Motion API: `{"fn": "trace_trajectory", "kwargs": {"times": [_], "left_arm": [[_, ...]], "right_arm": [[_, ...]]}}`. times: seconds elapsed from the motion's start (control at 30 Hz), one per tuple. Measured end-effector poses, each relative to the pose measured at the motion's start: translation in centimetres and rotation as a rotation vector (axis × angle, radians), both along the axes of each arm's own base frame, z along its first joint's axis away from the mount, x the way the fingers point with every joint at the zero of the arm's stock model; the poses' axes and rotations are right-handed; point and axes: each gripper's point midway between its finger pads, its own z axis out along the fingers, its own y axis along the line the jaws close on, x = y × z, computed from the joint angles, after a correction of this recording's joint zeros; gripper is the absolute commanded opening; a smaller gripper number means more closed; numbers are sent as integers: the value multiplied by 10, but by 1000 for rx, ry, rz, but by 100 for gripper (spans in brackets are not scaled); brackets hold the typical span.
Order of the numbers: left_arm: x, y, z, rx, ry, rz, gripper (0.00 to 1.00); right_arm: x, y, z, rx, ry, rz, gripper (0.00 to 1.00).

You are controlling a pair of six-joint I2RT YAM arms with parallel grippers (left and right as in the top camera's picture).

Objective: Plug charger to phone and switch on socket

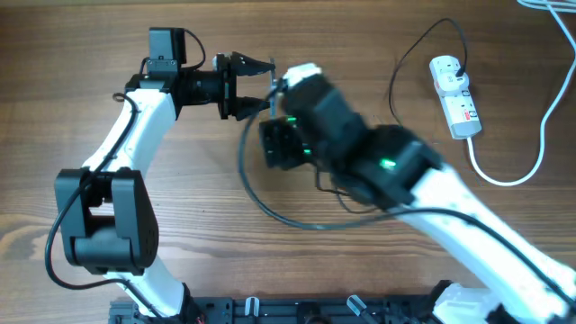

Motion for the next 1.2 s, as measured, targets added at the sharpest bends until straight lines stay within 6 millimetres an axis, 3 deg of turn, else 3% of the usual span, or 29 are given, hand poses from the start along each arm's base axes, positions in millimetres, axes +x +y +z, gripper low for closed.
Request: {"fn": "trace_trajectory", "kwargs": {"times": [0.07,0.17,0.23,0.33,0.53,0.87,1.2], "left_arm": [[-4,-8,0,0,0,-19,64],[-7,-14,0,-1,0,-36,64],[-7,-14,0,0,0,-36,63],[-7,-14,0,-1,7,-34,63],[-7,-14,0,-3,26,-30,63],[-8,-15,2,-12,27,-37,63],[-9,-15,3,-21,27,-44,63]], "right_arm": [[25,7,-22,-61,-45,-98,81],[41,11,-27,-67,-88,-156,77],[46,6,-24,-51,-105,-216,59],[53,5,-26,-33,-120,-284,55],[56,4,-32,-41,-116,-305,38],[57,5,-37,-52,-111,-309,39],[67,2,-34,-63,-162,-350,25]]}}
